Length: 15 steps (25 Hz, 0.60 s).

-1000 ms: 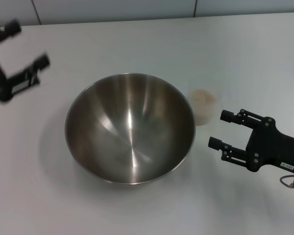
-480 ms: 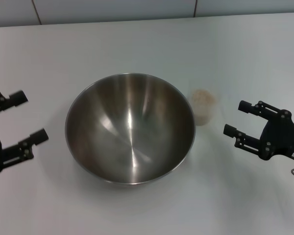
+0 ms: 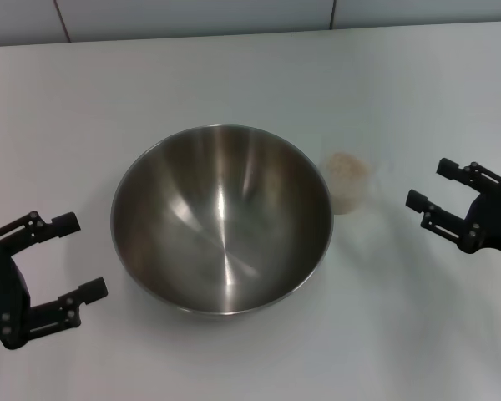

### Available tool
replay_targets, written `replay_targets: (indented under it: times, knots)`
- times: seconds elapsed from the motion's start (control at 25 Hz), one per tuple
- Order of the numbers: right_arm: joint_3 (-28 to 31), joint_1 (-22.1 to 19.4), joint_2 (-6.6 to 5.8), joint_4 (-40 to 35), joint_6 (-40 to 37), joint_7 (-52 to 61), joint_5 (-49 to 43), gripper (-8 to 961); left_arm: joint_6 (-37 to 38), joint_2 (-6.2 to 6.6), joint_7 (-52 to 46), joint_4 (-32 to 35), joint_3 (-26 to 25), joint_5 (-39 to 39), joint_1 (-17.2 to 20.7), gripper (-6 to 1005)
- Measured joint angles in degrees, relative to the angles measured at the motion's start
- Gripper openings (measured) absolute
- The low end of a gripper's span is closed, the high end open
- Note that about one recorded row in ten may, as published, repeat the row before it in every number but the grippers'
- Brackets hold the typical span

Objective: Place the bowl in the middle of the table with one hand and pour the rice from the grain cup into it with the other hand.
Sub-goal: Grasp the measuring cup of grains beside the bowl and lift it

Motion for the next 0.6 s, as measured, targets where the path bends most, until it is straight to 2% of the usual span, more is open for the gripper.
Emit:
replay_targets:
  times: [0.28,0.52,0.6]
  knots:
    - [0.6,0.2,-0.08,0.7,4.3,0.0,0.0,714,0.3,-0.19,-0.1,-0.9,0.0,3.1,-0.2,810]
    - [0.3,1.0,-0.03,1.2,6.1,0.0,0.0,715,-0.4,0.36,-3.9,-1.0,-1.0,5.3,-2.6,810]
    - [0.3,1.6,-0.04,2.1,7.2,0.0,0.0,715,-0.4,0.15,-3.8,-1.0,-1.7,5.9,-3.2,810]
